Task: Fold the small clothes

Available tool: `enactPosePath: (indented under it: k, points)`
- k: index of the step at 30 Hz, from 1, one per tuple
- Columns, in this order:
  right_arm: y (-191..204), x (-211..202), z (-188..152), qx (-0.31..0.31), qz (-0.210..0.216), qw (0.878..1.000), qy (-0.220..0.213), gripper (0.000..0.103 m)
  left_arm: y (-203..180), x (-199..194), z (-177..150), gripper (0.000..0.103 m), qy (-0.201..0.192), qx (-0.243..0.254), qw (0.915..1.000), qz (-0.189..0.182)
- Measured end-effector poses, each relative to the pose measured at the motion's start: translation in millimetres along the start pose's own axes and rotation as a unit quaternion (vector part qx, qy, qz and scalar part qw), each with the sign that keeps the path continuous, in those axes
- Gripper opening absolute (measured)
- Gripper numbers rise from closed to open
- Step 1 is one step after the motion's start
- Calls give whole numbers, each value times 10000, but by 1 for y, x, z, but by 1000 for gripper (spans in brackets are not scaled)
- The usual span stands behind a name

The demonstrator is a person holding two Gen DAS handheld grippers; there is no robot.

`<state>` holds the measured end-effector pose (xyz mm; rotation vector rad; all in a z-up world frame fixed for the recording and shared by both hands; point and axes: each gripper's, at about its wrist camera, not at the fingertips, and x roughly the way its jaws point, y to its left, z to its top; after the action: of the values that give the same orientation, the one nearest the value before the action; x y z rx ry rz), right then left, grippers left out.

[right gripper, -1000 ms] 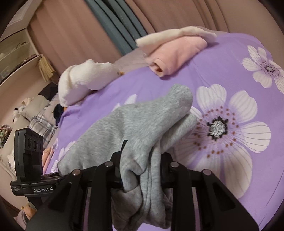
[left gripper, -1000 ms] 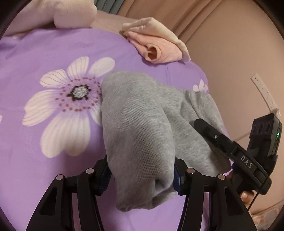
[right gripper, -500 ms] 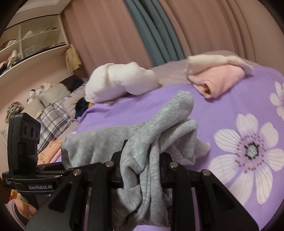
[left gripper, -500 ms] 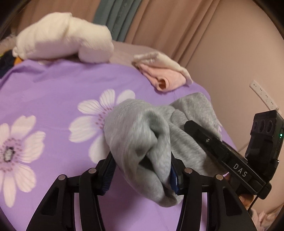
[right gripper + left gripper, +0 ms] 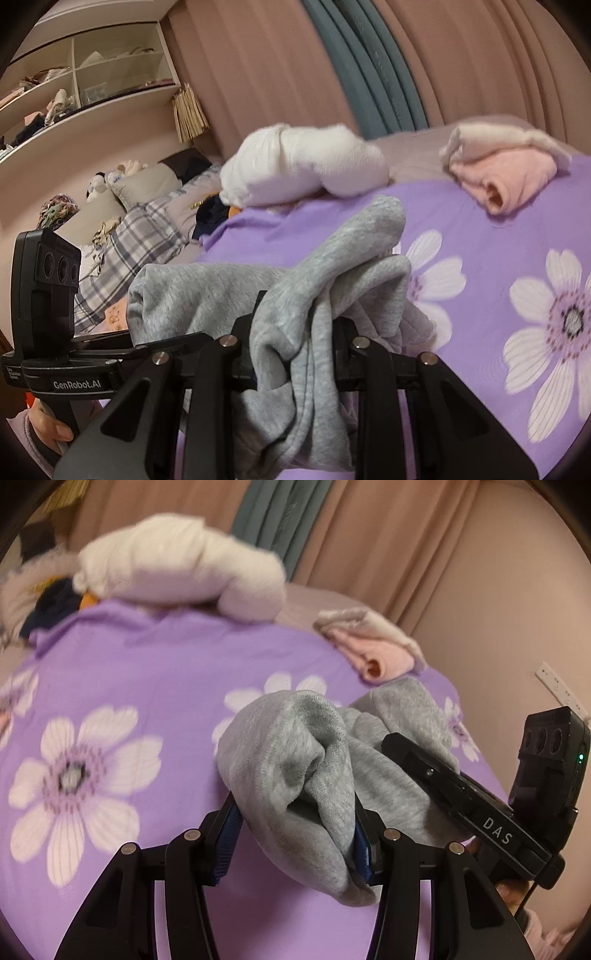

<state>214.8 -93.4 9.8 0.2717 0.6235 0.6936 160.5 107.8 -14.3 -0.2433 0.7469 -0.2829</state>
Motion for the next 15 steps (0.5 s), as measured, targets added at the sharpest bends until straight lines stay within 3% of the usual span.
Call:
enactPosePath:
  k: [6,15]
  points:
    - [2,-5,-32,150,45,9991,403,28,20,3,-36,51,372,-295,9989,-51]
    - [-23,-14,-83,1218,-8,9873,1023,34,38,14,-77,51,963,-648,9932,-13]
